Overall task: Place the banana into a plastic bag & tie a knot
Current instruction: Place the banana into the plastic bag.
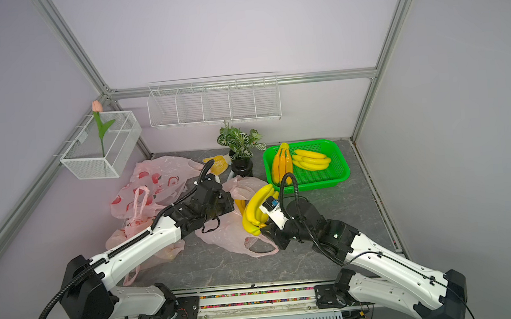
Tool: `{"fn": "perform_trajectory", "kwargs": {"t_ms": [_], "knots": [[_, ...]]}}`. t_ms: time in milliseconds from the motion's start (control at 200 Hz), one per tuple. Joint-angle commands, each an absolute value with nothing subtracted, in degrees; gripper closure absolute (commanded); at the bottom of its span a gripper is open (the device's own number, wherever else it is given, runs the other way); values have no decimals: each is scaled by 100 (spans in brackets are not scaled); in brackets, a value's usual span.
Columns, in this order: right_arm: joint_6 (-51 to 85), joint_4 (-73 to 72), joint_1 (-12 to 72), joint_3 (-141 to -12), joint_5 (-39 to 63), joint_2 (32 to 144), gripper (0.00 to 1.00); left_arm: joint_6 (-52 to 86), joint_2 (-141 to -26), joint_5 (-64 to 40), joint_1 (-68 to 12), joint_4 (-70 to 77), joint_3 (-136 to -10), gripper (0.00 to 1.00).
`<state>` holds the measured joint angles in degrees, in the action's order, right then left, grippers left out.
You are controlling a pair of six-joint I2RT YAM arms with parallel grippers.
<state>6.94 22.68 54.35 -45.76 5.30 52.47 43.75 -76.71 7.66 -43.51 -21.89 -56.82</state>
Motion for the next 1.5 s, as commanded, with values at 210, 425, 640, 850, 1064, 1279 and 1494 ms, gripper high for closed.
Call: {"fn": "perform_trajectory", "kwargs": {"t_ms": [210, 425, 640, 850, 1064, 1279, 1494], "knots": [[178, 1744, 6008, -4241, -281, 5728, 92, 3976, -7453, 783, -4319, -2417, -5970, 100], [-77, 1607, 6450, -4233, -104, 5986, 92, 3482, -7497, 683, -4240, -2392, -6091, 100], [-228, 1677, 6704, -4430, -62, 6447, 93, 2702, -7800, 5, -3942, -2230, -6408, 100], [-297, 1624, 6733, -4579, 178, 6544, 93, 1938, -8027, -1087, -3946, -2115, -6610, 100], [-413, 1471, 6734, -4568, 193, 6427, 93, 1585, -7800, -1563, -3946, -1969, -6279, 100], [-351, 1219, 6429, -4391, 210, 6109, 93, 1492, -7314, -1862, -3946, -1717, -5757, 100], [-369, 1544, 6565, -4604, 497, 6019, 93, 1670, -6994, -985, -3945, -1772, -5481, 100]]}}
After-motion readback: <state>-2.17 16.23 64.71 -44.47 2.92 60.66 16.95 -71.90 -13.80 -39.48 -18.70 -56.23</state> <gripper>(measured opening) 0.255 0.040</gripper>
